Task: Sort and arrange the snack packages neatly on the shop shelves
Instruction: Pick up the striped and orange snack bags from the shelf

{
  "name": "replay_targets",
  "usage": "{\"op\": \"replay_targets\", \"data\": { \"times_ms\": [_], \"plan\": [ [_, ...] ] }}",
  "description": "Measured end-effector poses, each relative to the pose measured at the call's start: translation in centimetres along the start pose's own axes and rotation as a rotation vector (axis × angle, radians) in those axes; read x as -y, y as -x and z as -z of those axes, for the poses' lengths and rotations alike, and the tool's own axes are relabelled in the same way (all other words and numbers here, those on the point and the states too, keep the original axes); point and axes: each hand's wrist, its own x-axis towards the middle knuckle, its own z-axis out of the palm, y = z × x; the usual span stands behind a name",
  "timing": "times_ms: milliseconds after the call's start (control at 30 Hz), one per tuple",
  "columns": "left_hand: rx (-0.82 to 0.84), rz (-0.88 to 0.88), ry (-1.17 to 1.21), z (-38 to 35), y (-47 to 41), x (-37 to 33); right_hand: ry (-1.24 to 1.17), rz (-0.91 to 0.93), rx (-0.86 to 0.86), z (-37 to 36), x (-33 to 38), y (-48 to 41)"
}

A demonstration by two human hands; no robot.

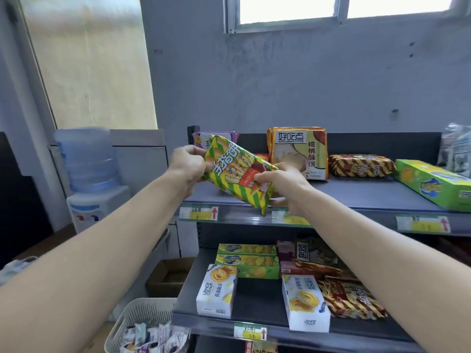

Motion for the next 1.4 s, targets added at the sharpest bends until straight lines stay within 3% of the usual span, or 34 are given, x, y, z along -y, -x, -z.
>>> {"op": "replay_targets", "data": {
  "times_ms": [167,300,533,667,833,1067,1400],
  "plan": [
    [0.018,-0.187,0.044,-6.6,3.0,-2.5,0.205,0.1,-0.022,7.4,0.5,2.2],
    [0.08,-0.262,0.099,-14.2,6.1,-5.4,0.209,0.235,-0.09,14.7,0.9,4.7],
    [0.345,-0.341,0.248,-29.6,14.0,-9.8,0.176,0.308,-0.236,30.7,0.9,10.1],
    [0.513,-0.329,0.35,-37.7,18.1,-10.7,0.117,0.276,-0.399,38.9,-0.3,12.9],
    [0.608,-0.319,0.341,-45.5,20.7,-11.5,0.025,0.286,-0.551,46.2,-1.5,15.0],
    [1.019,-0.146,0.241,-54.2,21.8,-11.8,0.041,0.375,-0.751,53.8,-1.3,14.0],
    [1.138,-0.115,0.34,-65.0,19.9,-13.6,0.088,0.361,-0.808,63.4,0.1,11.5]
  ]
}}
